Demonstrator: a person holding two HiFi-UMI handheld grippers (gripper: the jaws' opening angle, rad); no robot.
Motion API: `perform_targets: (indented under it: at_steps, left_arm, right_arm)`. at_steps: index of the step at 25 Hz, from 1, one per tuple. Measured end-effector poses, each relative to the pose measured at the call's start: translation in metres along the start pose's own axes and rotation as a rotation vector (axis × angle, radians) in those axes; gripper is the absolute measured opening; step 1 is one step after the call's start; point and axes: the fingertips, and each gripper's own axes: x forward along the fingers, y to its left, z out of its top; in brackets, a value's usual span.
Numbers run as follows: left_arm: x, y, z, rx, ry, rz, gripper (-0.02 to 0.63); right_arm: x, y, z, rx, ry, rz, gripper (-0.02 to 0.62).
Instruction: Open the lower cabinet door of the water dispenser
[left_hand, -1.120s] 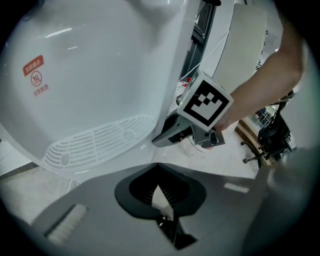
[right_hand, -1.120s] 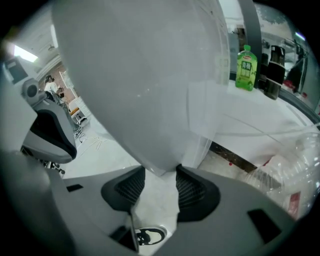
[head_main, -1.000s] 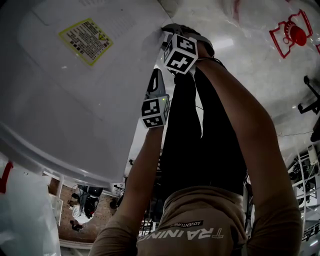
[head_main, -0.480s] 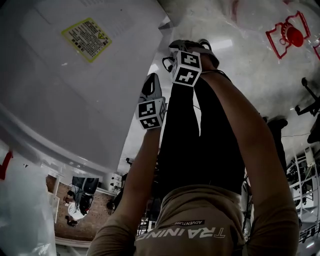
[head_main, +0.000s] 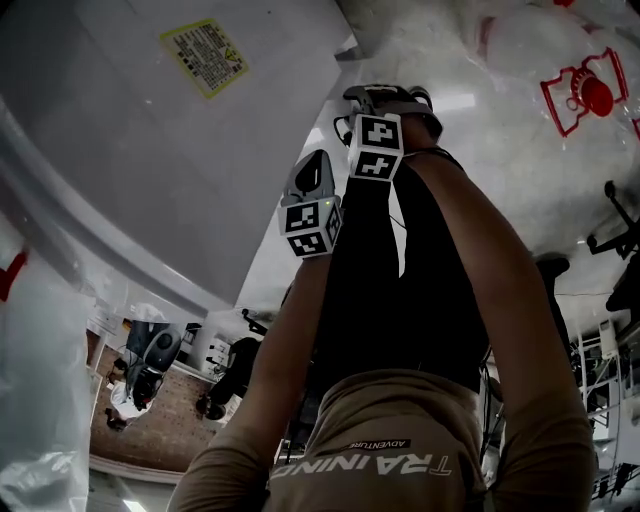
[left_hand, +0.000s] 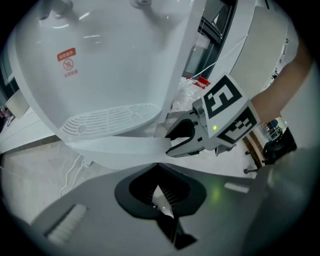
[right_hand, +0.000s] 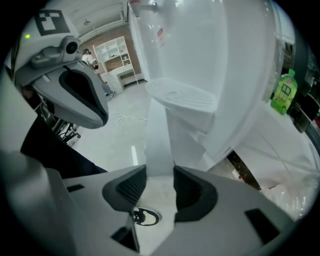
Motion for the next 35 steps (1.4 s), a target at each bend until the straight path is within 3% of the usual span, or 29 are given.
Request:
perform_targets:
  at_steps: [7, 19, 22, 27, 35]
  left_arm:
    - [-0.016, 0.004, -0.013, -0.159, -0.003, 0.052, 0.0]
    - [-0.054, 0.033, -0.072, -0.196, -0.003, 0.089, 0.001]
    - [-0.064, 0.043, -0.088, -0.159, -0.017, 0.071, 0.001]
    - [-0.083, 0.073, -0.107, -0.022, -0.023, 0.056, 0.001]
    - [-0.111, 0.143, -0.133, -0.009, -0.099, 0.048, 0.002]
  right_arm:
    - [0.002, 0.03, 0.0, 0.039, 0.001, 0.057, 0.166]
    - [0.023, 0.098, 0.013, 0.183, 0.029, 0.058, 0.166]
    - [0.032, 0.115, 0.014, 0.237, 0.05, 0.02, 0.166]
    - [0.046, 0.153, 0.028, 0.373, 0.063, -0.014, 0.167]
    - [0.08, 0.194, 0.062, 0.532, 0.028, -0.112, 0.167]
